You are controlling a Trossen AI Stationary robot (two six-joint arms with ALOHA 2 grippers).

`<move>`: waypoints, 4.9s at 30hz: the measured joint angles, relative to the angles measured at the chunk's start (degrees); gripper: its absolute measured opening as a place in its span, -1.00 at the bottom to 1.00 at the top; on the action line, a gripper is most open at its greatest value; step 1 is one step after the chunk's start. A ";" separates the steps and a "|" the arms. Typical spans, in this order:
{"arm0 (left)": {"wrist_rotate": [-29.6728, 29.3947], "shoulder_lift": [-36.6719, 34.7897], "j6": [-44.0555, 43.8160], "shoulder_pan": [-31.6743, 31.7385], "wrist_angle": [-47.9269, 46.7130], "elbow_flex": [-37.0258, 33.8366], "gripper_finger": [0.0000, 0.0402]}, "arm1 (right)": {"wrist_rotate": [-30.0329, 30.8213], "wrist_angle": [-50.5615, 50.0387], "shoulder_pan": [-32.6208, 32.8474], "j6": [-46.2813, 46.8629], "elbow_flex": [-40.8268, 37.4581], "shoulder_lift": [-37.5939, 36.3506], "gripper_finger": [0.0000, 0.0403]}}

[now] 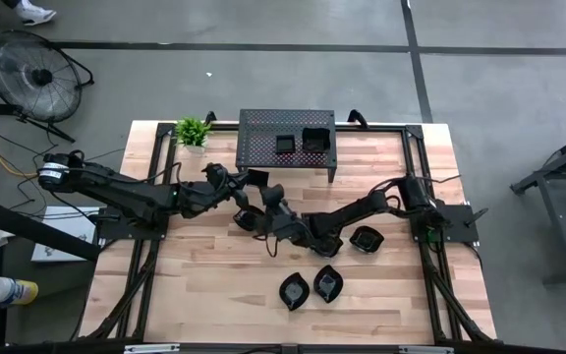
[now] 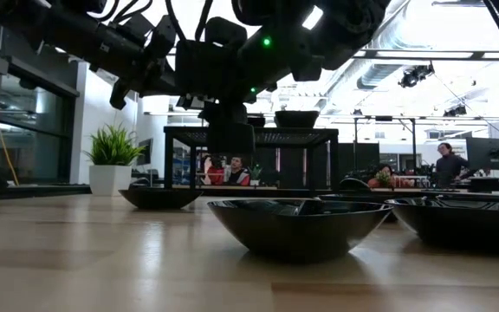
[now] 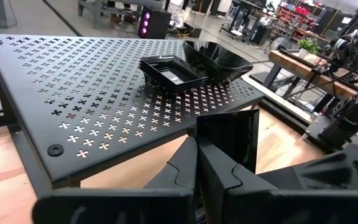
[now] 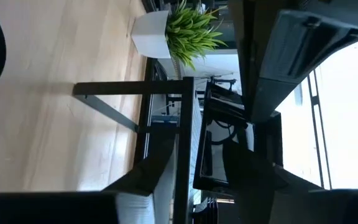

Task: Pick & Place Mini shaped plates
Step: Stack the square plate on top of the square plate on the shelf

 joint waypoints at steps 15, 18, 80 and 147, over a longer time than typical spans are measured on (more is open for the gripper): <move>0.03 0.00 0.13 0.00 -0.21 0.00 -1.00 | 0.15 -0.20 -0.68 0.04 0.00 0.00 -0.70; 0.04 0.00 0.13 0.00 -0.24 0.00 -1.00 | 0.13 -0.19 -0.68 0.04 -0.02 0.00 -0.75; 7.80 -9.60 23.08 0.06 -0.40 0.00 0.24 | 5.24 -0.26 -0.66 2.75 -0.04 -0.07 -1.00; -5.97 -31.58 38.64 -29.22 -7.47 -20.44 0.25 | -43.63 -50.36 -24.28 25.30 -0.04 -26.45 -1.00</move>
